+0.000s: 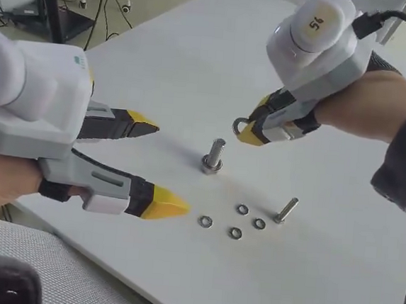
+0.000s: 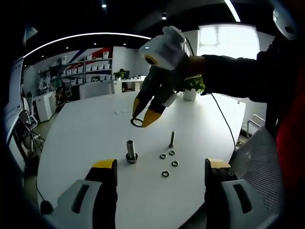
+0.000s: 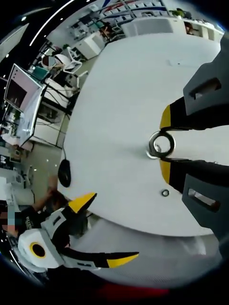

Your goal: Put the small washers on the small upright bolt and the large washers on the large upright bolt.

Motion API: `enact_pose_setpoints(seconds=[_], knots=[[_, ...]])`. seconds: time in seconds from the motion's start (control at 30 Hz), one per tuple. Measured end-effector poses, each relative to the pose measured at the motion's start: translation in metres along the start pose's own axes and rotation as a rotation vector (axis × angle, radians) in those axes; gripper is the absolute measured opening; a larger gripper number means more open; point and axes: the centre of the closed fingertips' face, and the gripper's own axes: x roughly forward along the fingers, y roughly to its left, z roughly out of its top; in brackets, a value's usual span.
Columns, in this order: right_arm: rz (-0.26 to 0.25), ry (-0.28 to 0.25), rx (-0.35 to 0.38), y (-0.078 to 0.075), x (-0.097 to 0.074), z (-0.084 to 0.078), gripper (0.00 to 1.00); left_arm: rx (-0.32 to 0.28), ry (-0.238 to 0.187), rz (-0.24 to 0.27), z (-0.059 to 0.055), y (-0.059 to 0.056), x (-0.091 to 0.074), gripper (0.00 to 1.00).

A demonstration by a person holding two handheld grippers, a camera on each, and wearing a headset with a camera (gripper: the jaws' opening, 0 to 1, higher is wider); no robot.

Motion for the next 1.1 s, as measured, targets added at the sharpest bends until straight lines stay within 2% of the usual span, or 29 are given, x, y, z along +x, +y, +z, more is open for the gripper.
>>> enact_pose_setpoints(seconds=[0.27, 0.5, 1.1], knots=[[0.043, 0.021, -0.020, -0.002, 0.022, 0.006, 0.23, -0.008, -0.003, 0.002, -0.001, 0.001, -0.002, 0.75], [0.080, 0.051, -0.026, 0.000, 0.040, 0.003, 0.23, -0.014, 0.002, -0.001, -0.003, 0.000, -0.002, 0.75], [0.130, 0.088, -0.024, 0.007, 0.056, -0.007, 0.23, -0.016, 0.004, 0.010, -0.004, 0.001, -0.002, 0.75]])
